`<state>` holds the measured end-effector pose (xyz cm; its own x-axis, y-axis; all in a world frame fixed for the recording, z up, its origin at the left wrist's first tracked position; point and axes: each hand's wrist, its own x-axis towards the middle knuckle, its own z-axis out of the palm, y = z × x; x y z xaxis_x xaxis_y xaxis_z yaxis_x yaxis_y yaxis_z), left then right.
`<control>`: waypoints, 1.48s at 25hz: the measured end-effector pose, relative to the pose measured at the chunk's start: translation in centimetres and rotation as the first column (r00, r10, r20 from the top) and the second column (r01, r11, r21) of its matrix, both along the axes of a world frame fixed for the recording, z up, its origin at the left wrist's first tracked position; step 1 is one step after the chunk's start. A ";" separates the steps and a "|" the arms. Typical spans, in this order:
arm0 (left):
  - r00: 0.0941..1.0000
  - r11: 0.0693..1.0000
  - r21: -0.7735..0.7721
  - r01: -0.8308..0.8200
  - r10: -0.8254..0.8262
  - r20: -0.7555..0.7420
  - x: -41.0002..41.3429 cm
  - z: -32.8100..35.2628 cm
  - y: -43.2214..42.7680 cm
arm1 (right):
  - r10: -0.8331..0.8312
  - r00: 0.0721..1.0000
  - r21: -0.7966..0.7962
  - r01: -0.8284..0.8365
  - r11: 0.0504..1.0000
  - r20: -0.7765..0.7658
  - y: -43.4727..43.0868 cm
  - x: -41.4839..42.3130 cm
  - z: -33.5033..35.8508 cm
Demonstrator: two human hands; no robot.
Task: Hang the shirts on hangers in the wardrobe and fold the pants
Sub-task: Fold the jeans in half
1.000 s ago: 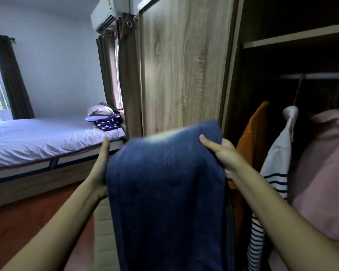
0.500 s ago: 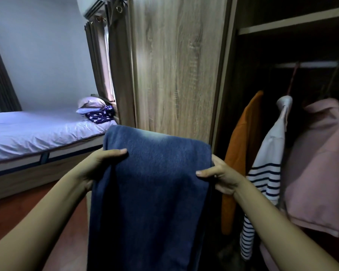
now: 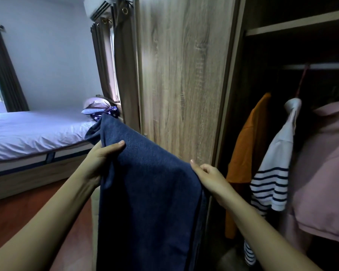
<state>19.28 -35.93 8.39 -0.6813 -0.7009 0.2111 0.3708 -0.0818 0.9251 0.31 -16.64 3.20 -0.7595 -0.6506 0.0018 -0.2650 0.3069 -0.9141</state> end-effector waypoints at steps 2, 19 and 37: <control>1.000 0.999 -0.044 0.004 -0.004 -0.005 -0.1 0.1 0.1 | 0.048 0.999 0.077 -0.048 0.996 -0.010 -0.4 -0.4 -0.7; 0.999 1.000 -0.013 -0.002 0.002 0.042 0.8 -1.5 -1.7 | 0.295 0.900 -0.353 -0.175 0.919 0.322 -0.6 -0.7 -2.1; 0.988 0.998 -0.012 -0.056 0.057 0.143 1.8 1.4 -0.5 | 0.542 0.775 -0.420 -0.395 0.817 0.326 2.7 -0.1 3.5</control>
<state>21.04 -36.39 9.77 -0.6643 -0.7379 0.1194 0.2380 -0.0574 0.9696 0.26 -13.94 6.69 -0.3323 -0.9428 0.0270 0.1254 -0.0725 -0.9895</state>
